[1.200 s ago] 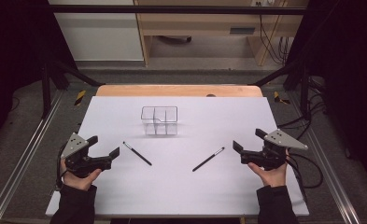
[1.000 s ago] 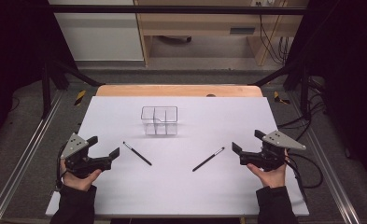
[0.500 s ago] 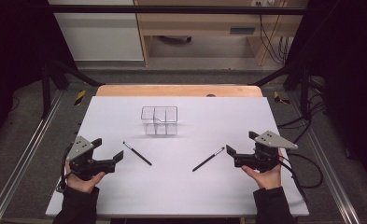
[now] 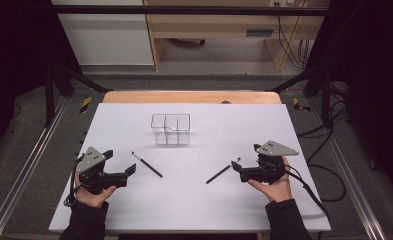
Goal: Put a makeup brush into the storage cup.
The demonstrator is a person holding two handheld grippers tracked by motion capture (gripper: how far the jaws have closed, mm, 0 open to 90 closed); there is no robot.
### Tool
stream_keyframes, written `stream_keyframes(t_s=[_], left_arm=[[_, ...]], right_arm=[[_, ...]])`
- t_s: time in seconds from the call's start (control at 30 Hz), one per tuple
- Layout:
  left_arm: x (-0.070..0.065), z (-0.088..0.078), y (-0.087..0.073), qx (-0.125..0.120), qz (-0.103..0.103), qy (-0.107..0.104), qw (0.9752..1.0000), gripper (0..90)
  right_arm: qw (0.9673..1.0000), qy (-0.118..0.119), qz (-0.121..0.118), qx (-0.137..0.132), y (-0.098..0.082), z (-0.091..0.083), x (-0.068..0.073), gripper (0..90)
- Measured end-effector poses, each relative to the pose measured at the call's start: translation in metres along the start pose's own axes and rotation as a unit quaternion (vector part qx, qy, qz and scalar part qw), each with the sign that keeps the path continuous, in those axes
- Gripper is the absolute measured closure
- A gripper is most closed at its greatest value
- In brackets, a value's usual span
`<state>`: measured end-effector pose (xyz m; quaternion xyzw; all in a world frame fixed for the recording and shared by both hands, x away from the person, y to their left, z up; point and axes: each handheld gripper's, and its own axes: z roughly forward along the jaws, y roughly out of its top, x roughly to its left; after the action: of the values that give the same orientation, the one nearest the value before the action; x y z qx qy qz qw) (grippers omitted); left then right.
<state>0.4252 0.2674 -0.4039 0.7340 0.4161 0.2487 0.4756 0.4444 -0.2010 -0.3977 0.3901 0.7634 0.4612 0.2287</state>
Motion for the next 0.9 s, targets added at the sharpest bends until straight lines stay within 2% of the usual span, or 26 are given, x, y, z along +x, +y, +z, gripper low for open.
stream_keyframes(t_s=[0.33, 0.9], left_arm=[[-0.002, 0.002, 0.0, 0.003, 0.004, -0.006, 1.0, 4.4], [-0.004, 0.005, -0.001, 0.01, 0.009, -0.008, 0.9999, 4.5]], right_arm=[[0.9988, 0.011, -0.021, 0.042, -0.008, 0.023, 0.004, 4.1], [0.9951, 0.039, -0.039, 0.083, -0.019, 0.05, 0.011, 5.1]])
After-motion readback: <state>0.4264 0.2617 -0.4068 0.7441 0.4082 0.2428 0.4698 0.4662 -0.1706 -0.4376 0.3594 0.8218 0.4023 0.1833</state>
